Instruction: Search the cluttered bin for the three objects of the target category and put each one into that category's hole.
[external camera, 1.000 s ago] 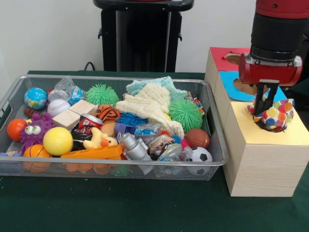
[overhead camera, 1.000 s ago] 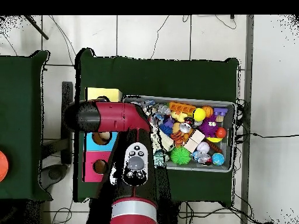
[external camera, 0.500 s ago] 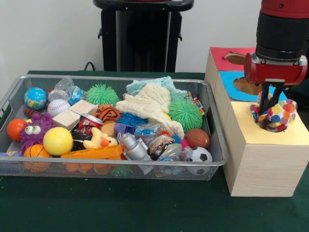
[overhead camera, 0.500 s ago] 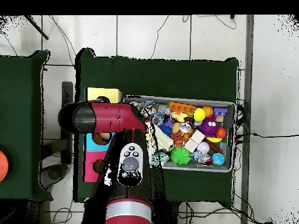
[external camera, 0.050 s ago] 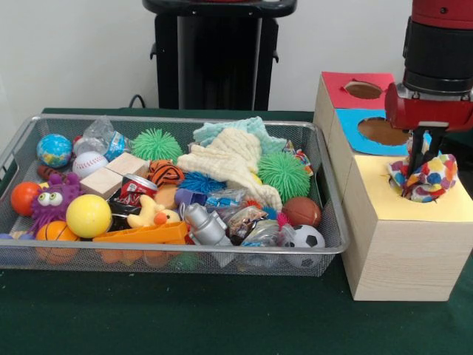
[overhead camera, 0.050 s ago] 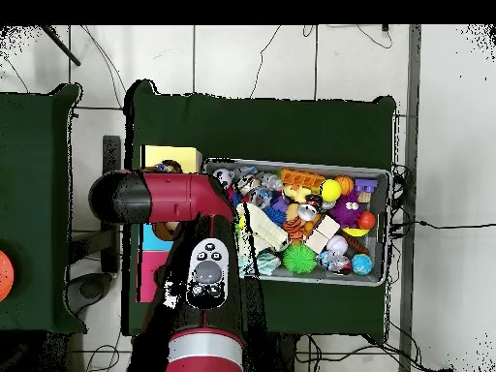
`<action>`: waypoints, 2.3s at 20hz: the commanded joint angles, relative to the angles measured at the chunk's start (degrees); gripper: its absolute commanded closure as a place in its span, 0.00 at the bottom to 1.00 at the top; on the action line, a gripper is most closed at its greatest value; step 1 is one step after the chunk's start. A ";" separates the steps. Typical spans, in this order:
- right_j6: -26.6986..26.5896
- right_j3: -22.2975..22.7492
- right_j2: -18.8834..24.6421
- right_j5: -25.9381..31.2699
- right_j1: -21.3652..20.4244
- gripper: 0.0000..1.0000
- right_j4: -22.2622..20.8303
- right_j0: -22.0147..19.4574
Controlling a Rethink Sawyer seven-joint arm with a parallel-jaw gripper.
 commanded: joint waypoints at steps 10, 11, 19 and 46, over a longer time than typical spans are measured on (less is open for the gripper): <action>8.54 -0.89 5.47 -6.17 8.09 1.00 1.65 -1.76; 8.56 -0.85 5.33 -6.11 8.00 1.00 1.65 -1.70; 7.97 -0.78 6.18 -8.43 10.26 1.00 1.22 -2.81; 8.45 8.77 5.13 1.53 -4.00 1.00 2.12 -3.00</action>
